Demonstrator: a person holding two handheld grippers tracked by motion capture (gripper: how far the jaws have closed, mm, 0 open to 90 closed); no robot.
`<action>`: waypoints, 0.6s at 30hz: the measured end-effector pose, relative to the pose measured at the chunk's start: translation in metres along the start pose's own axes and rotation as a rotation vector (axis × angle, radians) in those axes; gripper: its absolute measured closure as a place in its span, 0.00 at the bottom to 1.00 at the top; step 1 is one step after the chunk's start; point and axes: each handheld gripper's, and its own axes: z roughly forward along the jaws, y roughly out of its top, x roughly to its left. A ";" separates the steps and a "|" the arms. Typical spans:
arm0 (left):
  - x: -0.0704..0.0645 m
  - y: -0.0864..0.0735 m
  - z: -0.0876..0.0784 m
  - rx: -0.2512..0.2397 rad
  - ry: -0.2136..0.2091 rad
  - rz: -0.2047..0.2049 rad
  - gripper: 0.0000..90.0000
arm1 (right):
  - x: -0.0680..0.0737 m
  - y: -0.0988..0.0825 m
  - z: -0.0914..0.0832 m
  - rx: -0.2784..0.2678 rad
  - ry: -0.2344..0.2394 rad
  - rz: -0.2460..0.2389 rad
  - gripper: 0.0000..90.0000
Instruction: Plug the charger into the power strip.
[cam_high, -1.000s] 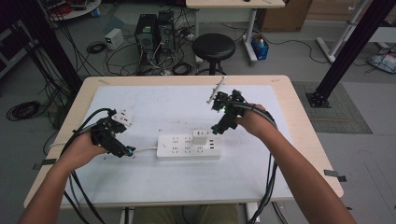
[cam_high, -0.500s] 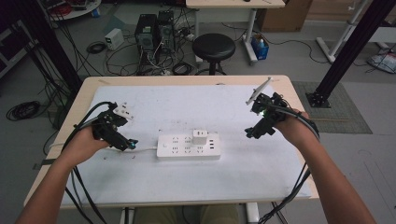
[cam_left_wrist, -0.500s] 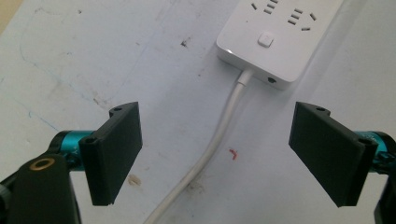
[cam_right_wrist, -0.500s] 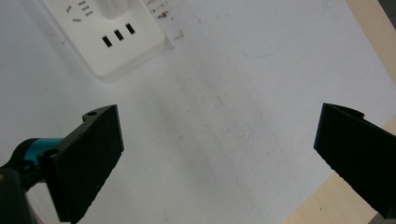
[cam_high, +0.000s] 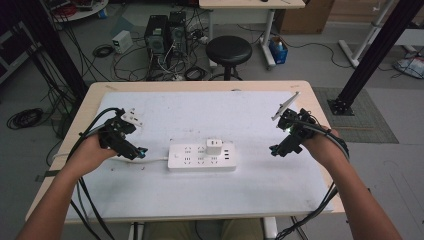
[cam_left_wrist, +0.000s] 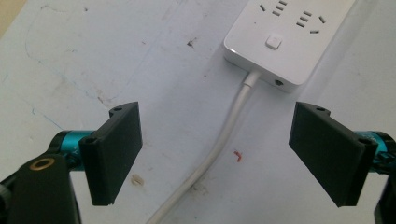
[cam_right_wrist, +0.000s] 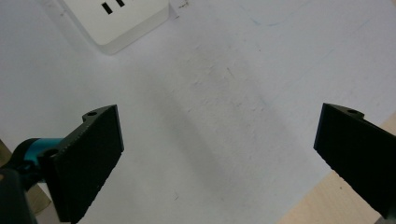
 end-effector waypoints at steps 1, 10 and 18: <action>-0.001 0.000 0.000 0.000 0.002 0.000 0.19 | 0.000 0.000 0.001 -0.002 0.002 -0.002 0.01; -0.004 -0.004 0.003 -0.002 0.005 -0.011 0.19 | 0.003 -0.005 0.008 -0.005 0.011 0.020 0.01; -0.002 -0.005 0.006 -0.001 0.003 -0.016 0.19 | 0.003 -0.011 0.018 -0.009 0.026 0.041 0.01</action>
